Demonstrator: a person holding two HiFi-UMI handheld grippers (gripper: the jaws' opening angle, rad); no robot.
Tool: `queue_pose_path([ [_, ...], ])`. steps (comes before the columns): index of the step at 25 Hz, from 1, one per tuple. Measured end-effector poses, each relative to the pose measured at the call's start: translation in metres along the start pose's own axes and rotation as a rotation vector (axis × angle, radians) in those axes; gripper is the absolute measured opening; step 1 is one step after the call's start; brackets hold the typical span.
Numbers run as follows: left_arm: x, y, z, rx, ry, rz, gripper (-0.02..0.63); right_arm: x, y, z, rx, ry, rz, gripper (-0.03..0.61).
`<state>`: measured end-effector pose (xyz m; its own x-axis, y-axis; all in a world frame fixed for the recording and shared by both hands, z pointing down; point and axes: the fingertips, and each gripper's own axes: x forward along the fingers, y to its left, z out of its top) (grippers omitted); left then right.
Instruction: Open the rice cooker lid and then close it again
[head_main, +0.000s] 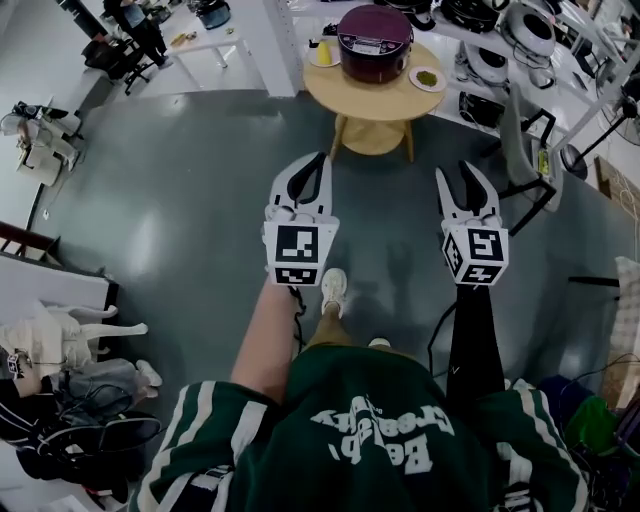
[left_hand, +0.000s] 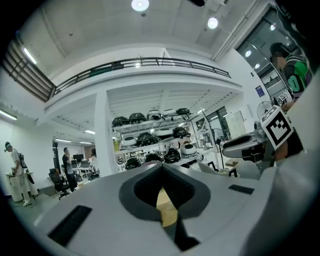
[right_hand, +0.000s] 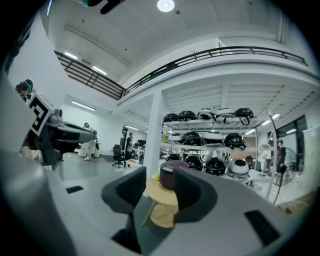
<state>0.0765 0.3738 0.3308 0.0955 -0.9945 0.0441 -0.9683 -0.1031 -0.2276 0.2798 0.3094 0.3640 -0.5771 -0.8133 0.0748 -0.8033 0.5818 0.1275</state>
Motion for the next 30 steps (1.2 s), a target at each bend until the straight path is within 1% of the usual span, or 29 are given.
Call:
queue_pose_path([
  [7, 0.088, 0.063, -0.002, 0.001, -0.008, -0.052, 0.0, 0.1, -0.002, 0.021, -0.001, -0.004, -0.026, 0.176],
  [14, 0.149, 0.116, -0.011, -0.008, -0.013, -0.098, 0.002, 0.173, 0.004, 0.031, -0.001, 0.002, -0.057, 0.176],
  [20, 0.18, 0.15, -0.019, -0.011, -0.022, -0.132, 0.002, 0.216, 0.014, 0.035, -0.001, 0.004, -0.084, 0.176],
  [24, 0.195, 0.162, -0.022, -0.005, -0.032, -0.153, 0.001, 0.233, 0.019, 0.035, -0.008, 0.008, -0.084, 0.176],
  [30, 0.219, 0.174, -0.02, -0.014, -0.038, -0.17, 0.001, 0.262, 0.015, 0.042, -0.019, 0.0, -0.08, 0.176],
])
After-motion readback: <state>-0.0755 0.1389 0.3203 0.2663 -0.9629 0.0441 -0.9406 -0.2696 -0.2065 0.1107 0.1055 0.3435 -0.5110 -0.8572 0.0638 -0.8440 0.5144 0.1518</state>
